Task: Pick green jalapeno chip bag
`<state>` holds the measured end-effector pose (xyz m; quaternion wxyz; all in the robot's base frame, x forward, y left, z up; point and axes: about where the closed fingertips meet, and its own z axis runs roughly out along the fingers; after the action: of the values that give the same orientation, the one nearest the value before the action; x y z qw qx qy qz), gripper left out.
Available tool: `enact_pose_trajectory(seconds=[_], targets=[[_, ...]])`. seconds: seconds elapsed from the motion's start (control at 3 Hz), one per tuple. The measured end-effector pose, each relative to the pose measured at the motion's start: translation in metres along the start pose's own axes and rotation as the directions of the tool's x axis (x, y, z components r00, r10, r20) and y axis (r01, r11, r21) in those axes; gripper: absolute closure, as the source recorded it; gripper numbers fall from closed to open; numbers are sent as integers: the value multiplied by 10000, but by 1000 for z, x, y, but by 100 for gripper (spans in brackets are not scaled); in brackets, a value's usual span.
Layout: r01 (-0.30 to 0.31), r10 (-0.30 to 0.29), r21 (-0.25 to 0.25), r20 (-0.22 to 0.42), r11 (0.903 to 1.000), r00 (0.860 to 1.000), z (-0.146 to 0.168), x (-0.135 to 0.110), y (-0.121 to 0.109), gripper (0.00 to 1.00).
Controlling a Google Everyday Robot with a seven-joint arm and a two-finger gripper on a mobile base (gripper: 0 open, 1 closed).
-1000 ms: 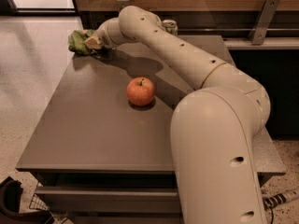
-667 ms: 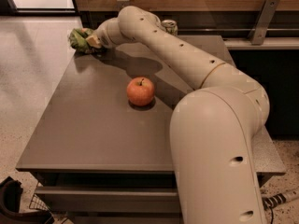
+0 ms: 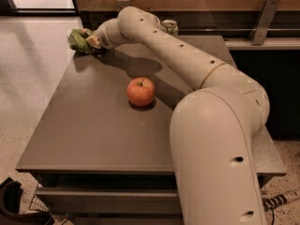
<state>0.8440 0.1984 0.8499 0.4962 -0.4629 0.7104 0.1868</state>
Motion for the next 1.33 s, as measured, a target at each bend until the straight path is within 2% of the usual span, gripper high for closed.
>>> enact_pose_trajectory(seconds=[0.33, 0.67, 1.33], targets=[[-38, 42, -157, 227, 9999, 9997, -12, -2, -6, 100], [61, -58, -71, 453, 10000, 9990, -43, -9, -16, 100], [510, -454, -388, 1341, 9979, 9899, -103, -31, -36, 100]])
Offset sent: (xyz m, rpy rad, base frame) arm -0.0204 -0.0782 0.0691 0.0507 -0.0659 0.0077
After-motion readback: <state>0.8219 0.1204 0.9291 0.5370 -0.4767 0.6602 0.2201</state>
